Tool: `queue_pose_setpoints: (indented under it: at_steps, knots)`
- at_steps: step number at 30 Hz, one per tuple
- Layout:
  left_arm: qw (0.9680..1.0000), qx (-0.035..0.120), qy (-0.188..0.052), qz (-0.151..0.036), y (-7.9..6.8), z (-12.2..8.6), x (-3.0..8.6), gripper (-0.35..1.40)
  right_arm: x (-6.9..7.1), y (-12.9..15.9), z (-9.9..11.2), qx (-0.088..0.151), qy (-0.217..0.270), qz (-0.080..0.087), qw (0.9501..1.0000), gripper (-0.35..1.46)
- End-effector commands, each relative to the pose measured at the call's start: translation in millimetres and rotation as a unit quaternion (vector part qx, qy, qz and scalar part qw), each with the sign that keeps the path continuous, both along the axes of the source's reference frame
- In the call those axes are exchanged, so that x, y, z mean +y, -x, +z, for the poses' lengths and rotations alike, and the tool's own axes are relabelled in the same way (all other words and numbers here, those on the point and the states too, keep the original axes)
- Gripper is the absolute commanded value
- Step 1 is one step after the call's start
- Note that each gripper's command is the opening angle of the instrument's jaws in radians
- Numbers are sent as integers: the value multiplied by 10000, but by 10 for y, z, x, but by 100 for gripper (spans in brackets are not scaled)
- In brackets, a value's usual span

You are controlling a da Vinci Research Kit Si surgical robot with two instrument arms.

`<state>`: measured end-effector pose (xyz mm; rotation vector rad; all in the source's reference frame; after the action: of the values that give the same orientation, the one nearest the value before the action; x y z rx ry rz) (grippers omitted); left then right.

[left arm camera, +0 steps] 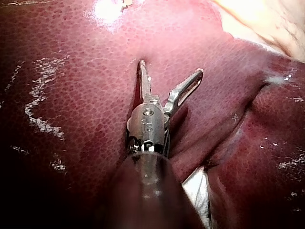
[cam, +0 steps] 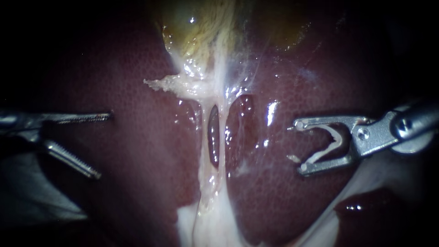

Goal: Grabbing gallbladder

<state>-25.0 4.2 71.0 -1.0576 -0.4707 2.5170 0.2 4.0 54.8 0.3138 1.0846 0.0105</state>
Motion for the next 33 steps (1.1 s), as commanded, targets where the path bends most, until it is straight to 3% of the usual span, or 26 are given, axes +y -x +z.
queue_pose_setpoints:
  at_steps: [1,9,15,21,28,33]
  knots:
    - [10000,-2,-2,2,0,-1,0,119,0,0,0,1,0,1,10000,50]
    - [10000,-19,-48,12,-2,-16,7,119,0,0,-1,2,0,-1,10000,50]
    - [9999,-68,-125,-27,6,-42,23,111,0,0,-1,2,0,-1,10000,50]
    - [9986,-401,-72,-331,22,-69,43,103,0,0,-1,1,0,0,10000,50]
    - [9926,-827,27,-892,49,-103,74,99,0,-1,0,1,0,0,10000,50]
    - [9903,-963,138,-993,74,-112,85,96,0,-1,0,0,0,2,10000,50]
